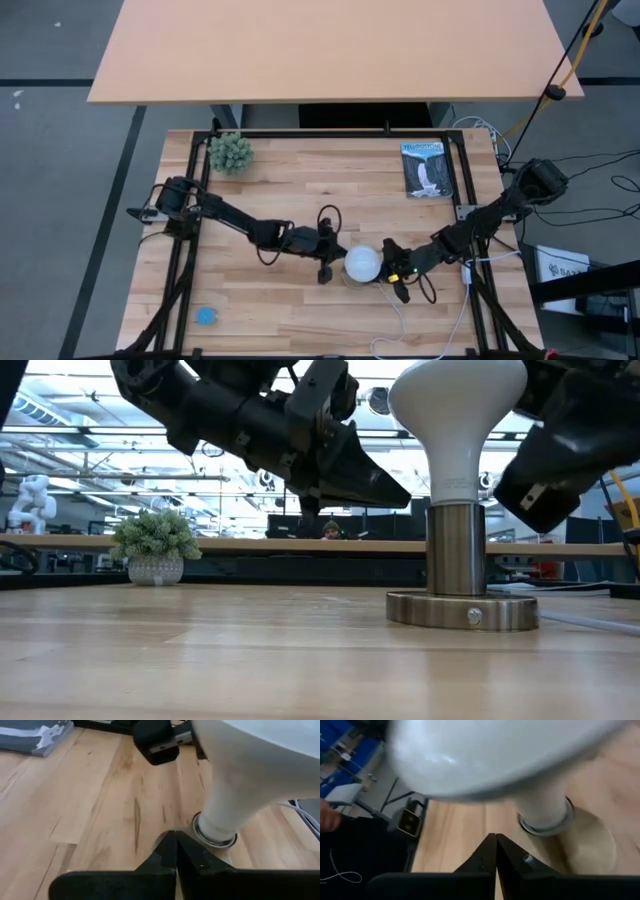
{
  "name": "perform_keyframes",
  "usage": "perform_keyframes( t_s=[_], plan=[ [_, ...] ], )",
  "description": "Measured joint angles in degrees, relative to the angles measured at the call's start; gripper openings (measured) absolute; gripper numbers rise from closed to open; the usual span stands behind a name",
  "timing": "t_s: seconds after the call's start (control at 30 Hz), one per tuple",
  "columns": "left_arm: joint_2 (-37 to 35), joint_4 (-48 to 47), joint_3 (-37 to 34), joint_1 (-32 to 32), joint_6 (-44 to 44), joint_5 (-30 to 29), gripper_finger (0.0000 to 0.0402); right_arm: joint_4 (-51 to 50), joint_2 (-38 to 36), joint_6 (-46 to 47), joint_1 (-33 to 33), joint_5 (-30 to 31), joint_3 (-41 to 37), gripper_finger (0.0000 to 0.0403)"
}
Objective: Screw lightbulb
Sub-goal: Move the lamp to the center of the table
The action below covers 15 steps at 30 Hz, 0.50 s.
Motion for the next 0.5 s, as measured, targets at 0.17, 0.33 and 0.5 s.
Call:
perform_keyframes(
  t_s=[0.17, 0.33, 0.5],
  plan=[
    [0.00, -1.67, 0.00, -1.33, -0.02, 2.90, 0.0000, -6.15, 0.00, 4.57, 0.66, 0.18, -0.02, 0.0000],
    [0.01, -6.68, 0.00, -2.78, 1.71, 0.57, 0.0000, -12.35, -0.02, 11.83, 3.00, 1.43, -0.02, 0.0000],
    [-3.43, -8.96, -1.20, -2.99, 3.69, -4.65, 0.0000, -16.86, -0.02, 19.44, 9.37, 8.93, 0.67, 0.0000]
  ],
)
